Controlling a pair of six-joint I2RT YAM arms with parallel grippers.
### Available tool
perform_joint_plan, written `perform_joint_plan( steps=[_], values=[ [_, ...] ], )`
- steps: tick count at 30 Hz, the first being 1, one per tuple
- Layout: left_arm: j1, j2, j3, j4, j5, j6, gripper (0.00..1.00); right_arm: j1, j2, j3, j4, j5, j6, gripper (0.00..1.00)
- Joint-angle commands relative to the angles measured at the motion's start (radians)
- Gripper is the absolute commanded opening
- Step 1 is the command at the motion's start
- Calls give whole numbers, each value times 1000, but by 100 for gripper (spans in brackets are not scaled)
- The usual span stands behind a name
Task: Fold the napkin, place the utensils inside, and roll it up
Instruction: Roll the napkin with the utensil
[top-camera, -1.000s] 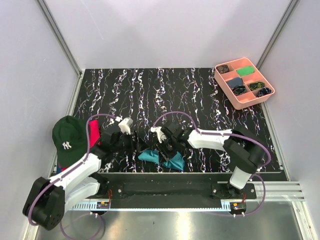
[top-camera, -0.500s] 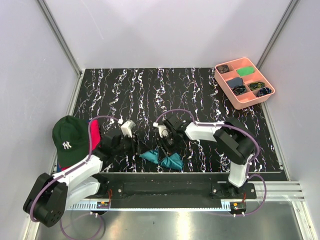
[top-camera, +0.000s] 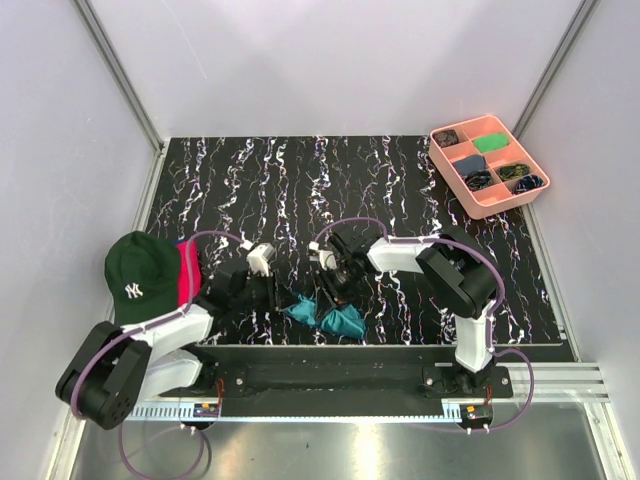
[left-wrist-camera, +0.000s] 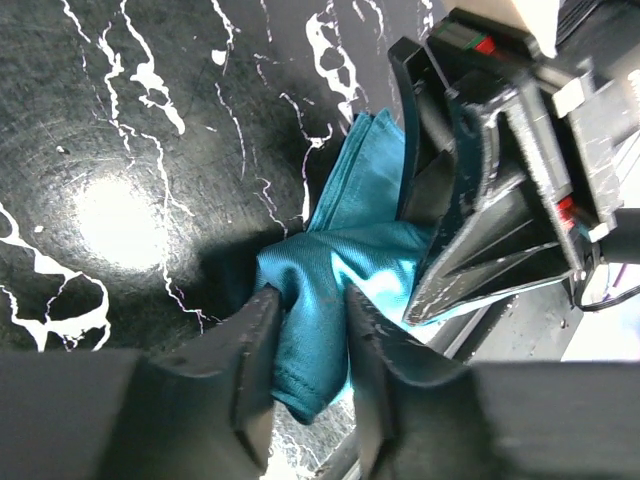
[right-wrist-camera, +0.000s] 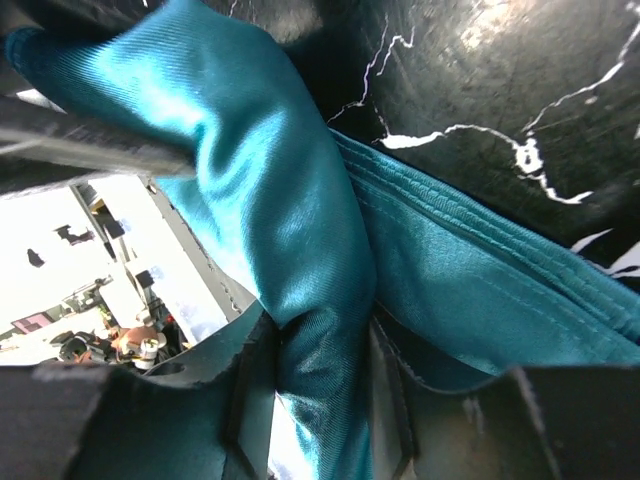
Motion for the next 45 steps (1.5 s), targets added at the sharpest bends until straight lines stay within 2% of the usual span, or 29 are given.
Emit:
perform_joint_plan(
  steps=[1,4,6,8,9,17,20,21,23,24,30,36,42,45],
  values=[
    [-6,37,17,64,-2,10,27,-18,7,37,2,-31,-1,43],
    [-6,57,34,52,-10,10,22,-21,-9,42,-7,-13,-4,53],
    [-6,77,48,22,-12,14,22,-23,-22,43,-21,4,-8,63],
    [-5,100,71,-2,-18,20,21,-24,-48,48,-32,32,-17,68],
    [-6,108,83,-16,-16,23,20,-24,-57,49,-50,47,-22,74],
    [-5,174,134,-53,13,28,20,-23,-229,39,-87,219,-105,86],
    [-5,214,161,-79,27,29,20,6,-331,5,-69,332,-157,91],
    [-5,222,173,-84,27,23,20,28,-379,-12,-66,415,-190,94],
    [-5,249,196,-100,31,17,20,101,-416,-27,-61,519,-217,95],
    [-3,257,204,-108,33,13,20,127,-443,-46,-60,620,-240,95],
    [-3,318,269,-160,51,5,20,319,-468,-116,-10,943,-277,96],
    [-2,395,316,-192,87,14,20,405,-376,-109,-1,1043,-312,96],
    [0,410,327,-200,96,17,20,418,-312,-93,-1,1021,-326,95],
    [1,410,335,-206,97,20,20,418,-273,-80,-21,1023,-312,90]
  ],
)
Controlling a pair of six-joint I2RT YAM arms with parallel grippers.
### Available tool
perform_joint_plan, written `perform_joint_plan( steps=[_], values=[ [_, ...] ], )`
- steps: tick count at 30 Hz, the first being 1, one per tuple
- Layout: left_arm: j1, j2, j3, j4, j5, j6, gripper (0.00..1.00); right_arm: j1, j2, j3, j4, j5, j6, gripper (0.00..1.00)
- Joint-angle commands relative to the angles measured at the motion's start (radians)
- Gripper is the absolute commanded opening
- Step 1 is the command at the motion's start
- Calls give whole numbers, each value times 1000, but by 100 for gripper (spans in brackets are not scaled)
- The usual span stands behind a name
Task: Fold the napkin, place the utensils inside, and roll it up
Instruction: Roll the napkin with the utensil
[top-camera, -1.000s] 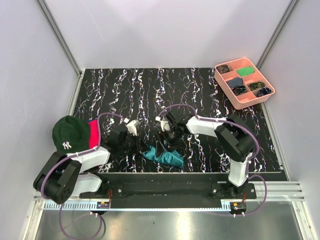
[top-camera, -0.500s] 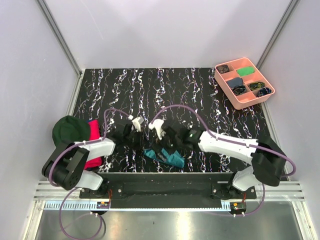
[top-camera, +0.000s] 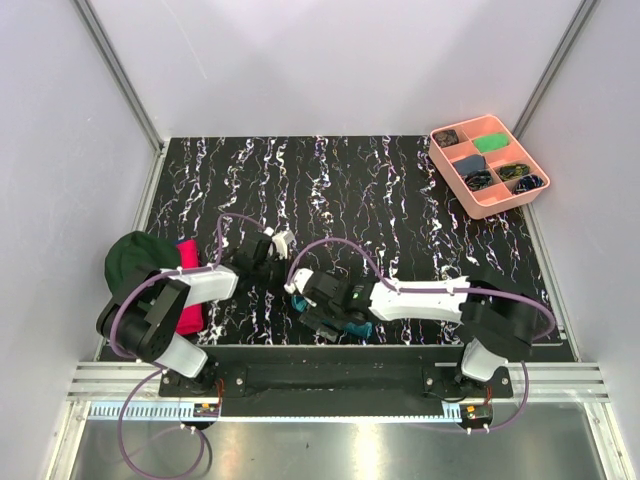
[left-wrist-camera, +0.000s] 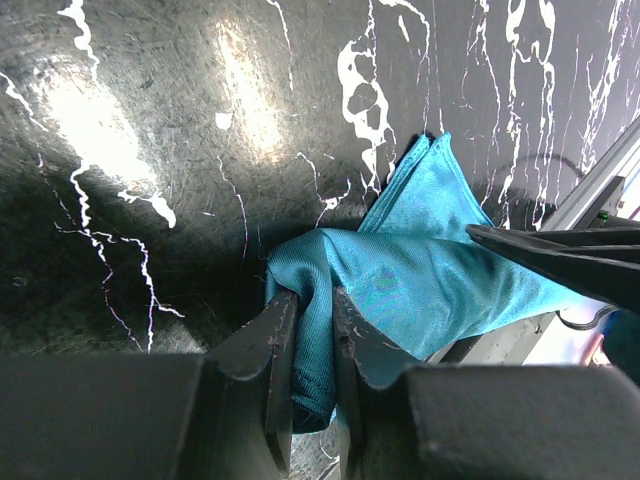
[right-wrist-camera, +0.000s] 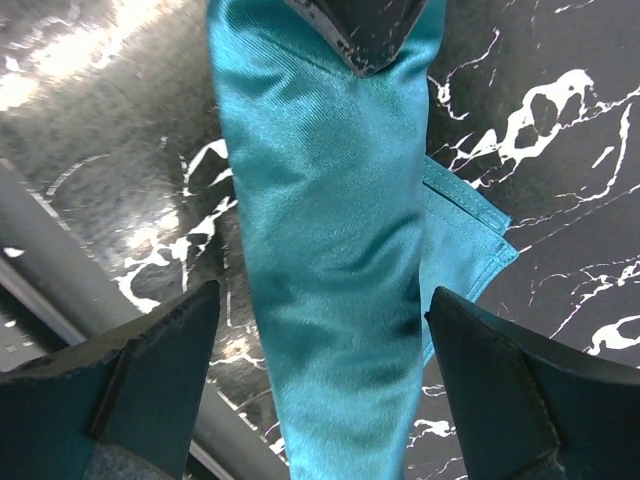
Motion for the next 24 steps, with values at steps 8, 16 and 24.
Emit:
perform_joint_plan(
  steps=[8,16,24],
  values=[
    [24,-26,32,-52,-22,19,50,-20,115,101,-79,-70,52,62],
    [88,-230,-34,-92,-166,19,72,-96,124,82,-58,-343,87,45],
    [96,-365,-143,26,-129,1,71,-207,78,16,51,-584,116,41]
  ],
)
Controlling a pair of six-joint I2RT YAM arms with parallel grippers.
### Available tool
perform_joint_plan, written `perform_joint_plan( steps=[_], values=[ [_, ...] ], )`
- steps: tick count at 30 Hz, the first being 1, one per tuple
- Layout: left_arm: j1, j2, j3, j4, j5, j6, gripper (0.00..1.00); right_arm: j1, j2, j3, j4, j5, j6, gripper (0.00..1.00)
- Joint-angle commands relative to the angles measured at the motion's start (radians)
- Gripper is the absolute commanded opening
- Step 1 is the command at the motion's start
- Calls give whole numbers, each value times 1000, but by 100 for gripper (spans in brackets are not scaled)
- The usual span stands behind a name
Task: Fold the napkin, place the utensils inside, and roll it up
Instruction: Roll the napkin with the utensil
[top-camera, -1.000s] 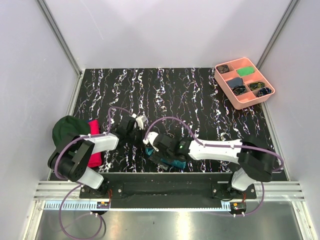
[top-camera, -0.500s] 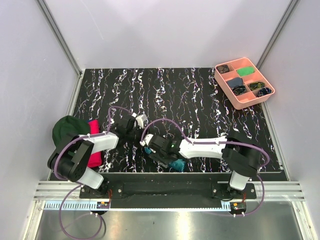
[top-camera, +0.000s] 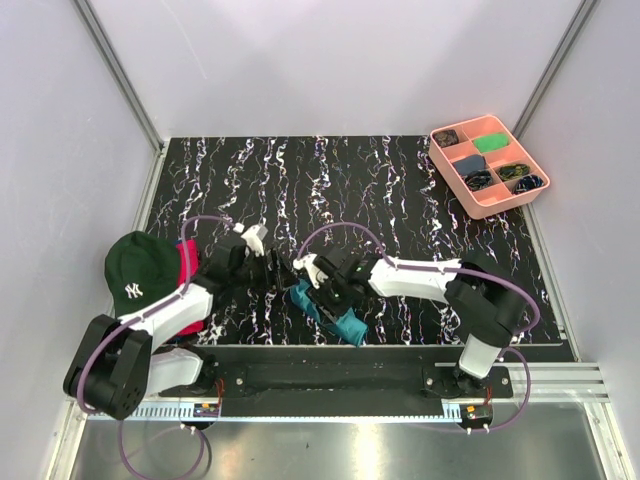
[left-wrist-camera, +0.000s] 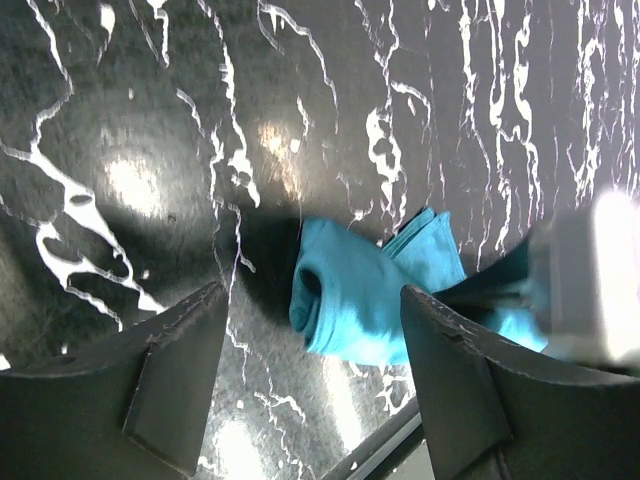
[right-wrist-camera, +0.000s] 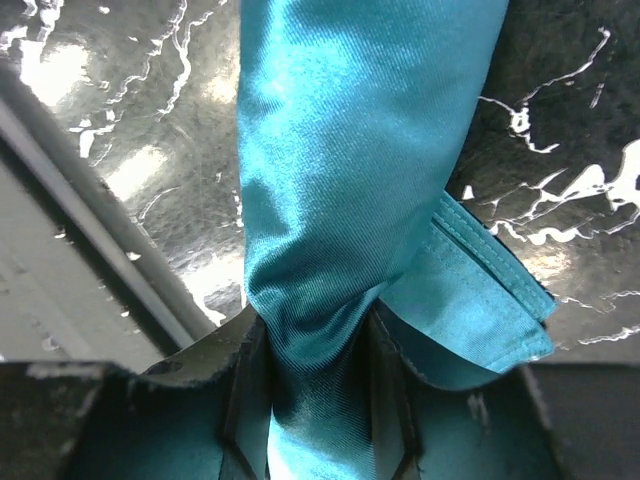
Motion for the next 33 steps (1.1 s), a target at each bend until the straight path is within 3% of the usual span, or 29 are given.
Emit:
perform_joint_plan(
  steps=[1,10,15,33],
  values=[
    [2,-58,-74,114,19,-3,71,-51,-24,-47,60,-225,30,42],
    [2,-71,-149,285,127,-16,65,-137,7,-70,153,-437,45,40],
    [0,-29,-157,334,160,-23,55,-178,33,-73,207,-532,62,39],
    [-16,69,-192,417,214,-48,29,-232,73,-70,231,-555,70,43]
  ],
)
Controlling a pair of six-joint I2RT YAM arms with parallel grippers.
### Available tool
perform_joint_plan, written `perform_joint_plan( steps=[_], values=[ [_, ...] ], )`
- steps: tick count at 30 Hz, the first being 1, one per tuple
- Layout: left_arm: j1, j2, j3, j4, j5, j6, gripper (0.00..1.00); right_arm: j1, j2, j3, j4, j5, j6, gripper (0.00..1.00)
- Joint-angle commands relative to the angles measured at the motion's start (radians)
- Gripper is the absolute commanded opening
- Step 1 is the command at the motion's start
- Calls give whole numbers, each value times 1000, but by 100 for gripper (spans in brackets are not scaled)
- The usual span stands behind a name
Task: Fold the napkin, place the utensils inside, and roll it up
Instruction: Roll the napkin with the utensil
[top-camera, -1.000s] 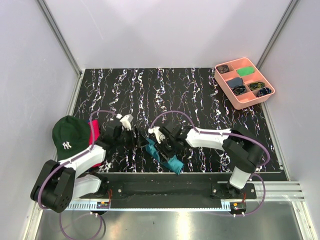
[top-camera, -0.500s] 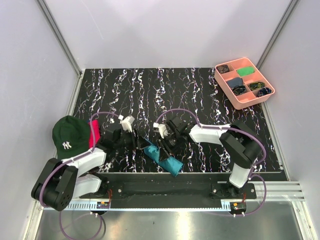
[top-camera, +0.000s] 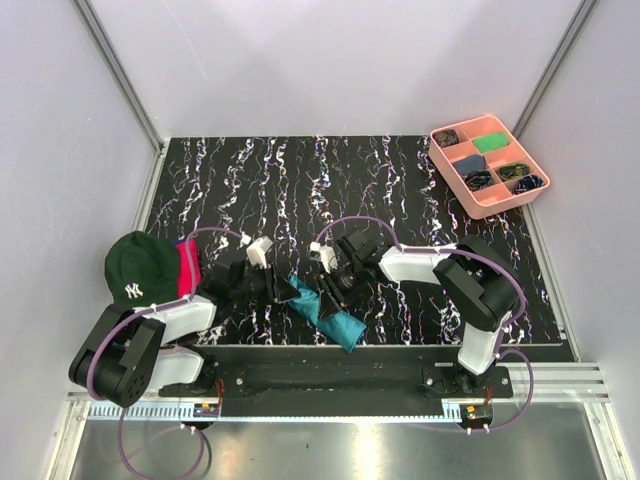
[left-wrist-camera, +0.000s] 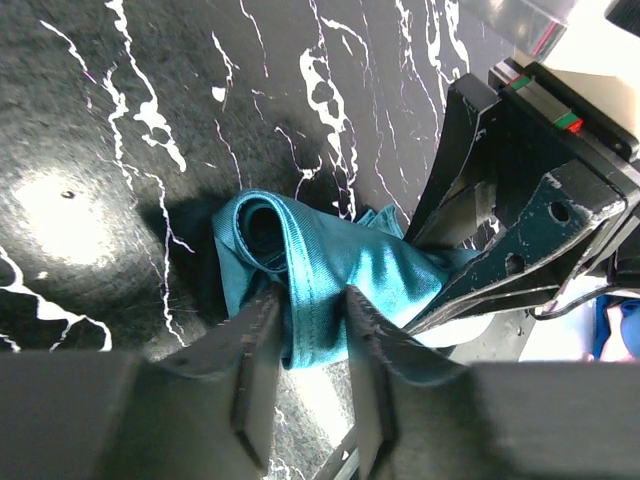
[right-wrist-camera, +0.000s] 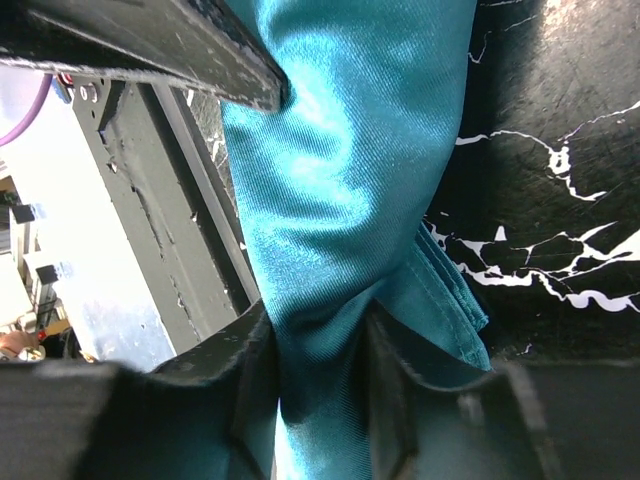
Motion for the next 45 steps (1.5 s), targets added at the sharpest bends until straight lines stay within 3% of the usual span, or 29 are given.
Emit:
perform_joint_plan(
  steps=[1,10,13,17,20,25,34,37,39,40,41,42,45],
  values=[
    [-11,21,-10,74,31,1,27,-10,-12,1,34,-20,13,45],
    [-13,17,4,34,10,-1,22,3,-171,-17,-44,183,27,95],
    [-13,24,19,19,2,-2,21,72,-259,-33,-72,379,4,100],
    [-13,33,38,-7,-2,-2,20,218,-322,-53,-84,726,-9,100],
    [-13,34,47,-19,-10,-5,20,304,-320,-44,-97,866,-13,100],
    [-11,44,58,-33,-13,-8,20,402,-242,-11,-113,950,-33,100],
    [-11,51,74,-53,-19,-2,20,430,-135,27,-124,1014,-55,100],
    [-11,51,85,-61,-16,-4,27,428,-107,42,-155,1016,-36,95],
    [-11,47,102,-82,-31,-4,40,427,-83,50,-187,1016,-13,87],
    [-10,38,110,-93,-41,-4,45,425,-70,55,-193,1008,11,76],
    [-7,28,117,-105,-57,-5,52,419,-64,56,-207,1002,26,71],
    [-3,22,131,-128,-65,-7,64,416,-60,58,-215,998,40,67],
    [9,-22,159,-189,-108,-14,73,409,-44,61,-239,991,99,59]
  ],
)
